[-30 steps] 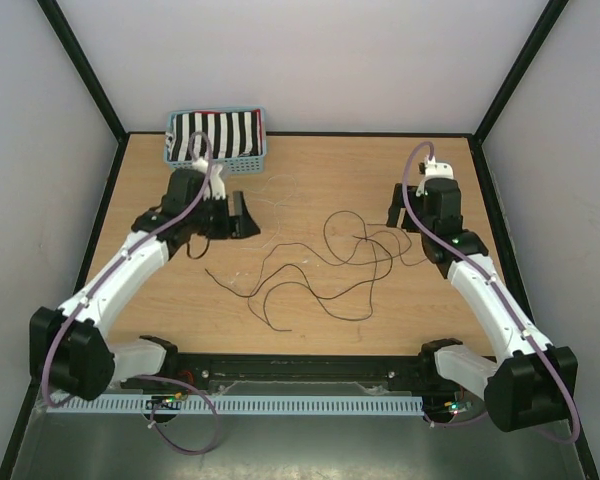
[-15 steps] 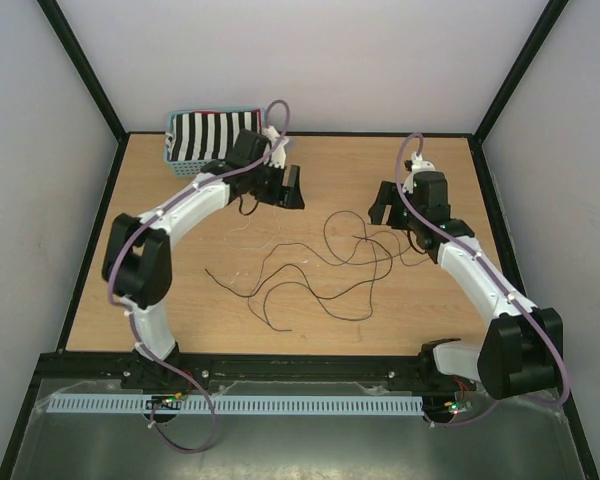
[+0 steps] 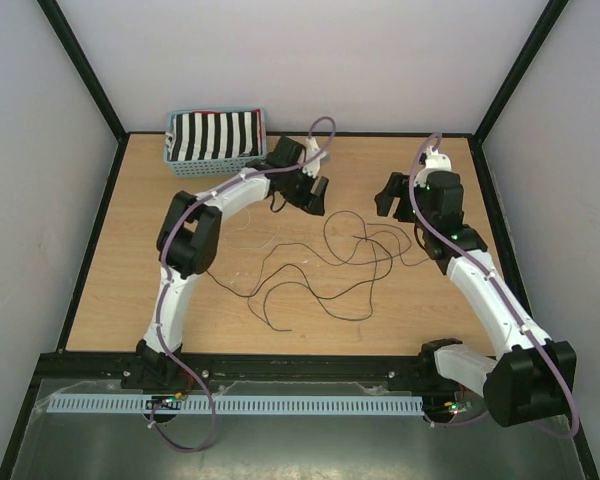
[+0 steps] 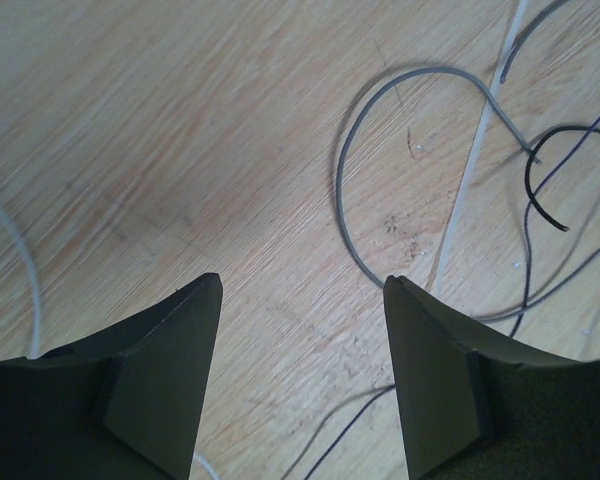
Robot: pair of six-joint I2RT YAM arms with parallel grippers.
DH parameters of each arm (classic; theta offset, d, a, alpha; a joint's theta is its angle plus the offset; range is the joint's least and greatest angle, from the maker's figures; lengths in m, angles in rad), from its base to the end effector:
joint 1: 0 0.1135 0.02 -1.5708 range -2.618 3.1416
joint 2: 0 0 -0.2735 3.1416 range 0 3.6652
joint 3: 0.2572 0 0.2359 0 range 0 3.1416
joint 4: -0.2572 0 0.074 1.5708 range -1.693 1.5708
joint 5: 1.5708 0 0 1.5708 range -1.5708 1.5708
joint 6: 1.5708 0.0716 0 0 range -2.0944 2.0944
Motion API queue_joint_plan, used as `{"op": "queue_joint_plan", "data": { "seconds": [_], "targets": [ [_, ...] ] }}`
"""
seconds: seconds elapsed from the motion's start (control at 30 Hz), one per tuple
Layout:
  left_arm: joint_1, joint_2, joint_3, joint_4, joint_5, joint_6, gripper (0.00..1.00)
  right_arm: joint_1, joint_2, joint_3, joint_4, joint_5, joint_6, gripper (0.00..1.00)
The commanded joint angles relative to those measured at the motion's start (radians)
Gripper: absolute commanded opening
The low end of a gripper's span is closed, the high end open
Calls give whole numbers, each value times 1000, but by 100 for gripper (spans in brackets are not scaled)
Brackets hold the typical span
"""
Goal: Zip-tie the wires
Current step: Straighten the cable at the center of the board, then pick up the cable at the center of the board.
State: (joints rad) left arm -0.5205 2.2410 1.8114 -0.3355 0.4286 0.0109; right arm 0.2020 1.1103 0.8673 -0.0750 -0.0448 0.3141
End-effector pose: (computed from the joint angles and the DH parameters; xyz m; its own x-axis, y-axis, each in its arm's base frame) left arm 0.4386 -0.2857 0.1910 -0.5931 0.3514 -0.7244 0.7189 0.6362 -0.2800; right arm 0.2664 0.0578 0.3164 -0.3661 0.2401 -0.8991 -0.1356 0.9421 0.3068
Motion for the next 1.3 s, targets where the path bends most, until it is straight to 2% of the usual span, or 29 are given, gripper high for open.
{"op": "queue_joint_plan", "data": {
  "seconds": [0.0,0.27,0.5,0.77,0.83,1.03,1.27],
  "targets": [
    [-50,47,77,-1,-51,69,67,-4,-33,-16,32,13,-7,86],
    [-116,136,168,-16,-172,108,59,-4,-63,-25,34,32,-24,87],
    [-157,175,184,-34,-279,130,49,-3,-84,-25,34,44,-34,87],
    [-168,203,197,-52,-295,123,38,-4,-104,-35,33,44,-32,87],
    [-167,208,197,-59,-279,121,32,-4,-110,-36,33,45,-31,87],
    [-168,190,168,-72,-260,116,0,-4,-121,-35,34,46,-29,87],
    [-164,90,160,-66,-270,48,0,-4,-112,-48,44,30,-27,87]
  ]
}}
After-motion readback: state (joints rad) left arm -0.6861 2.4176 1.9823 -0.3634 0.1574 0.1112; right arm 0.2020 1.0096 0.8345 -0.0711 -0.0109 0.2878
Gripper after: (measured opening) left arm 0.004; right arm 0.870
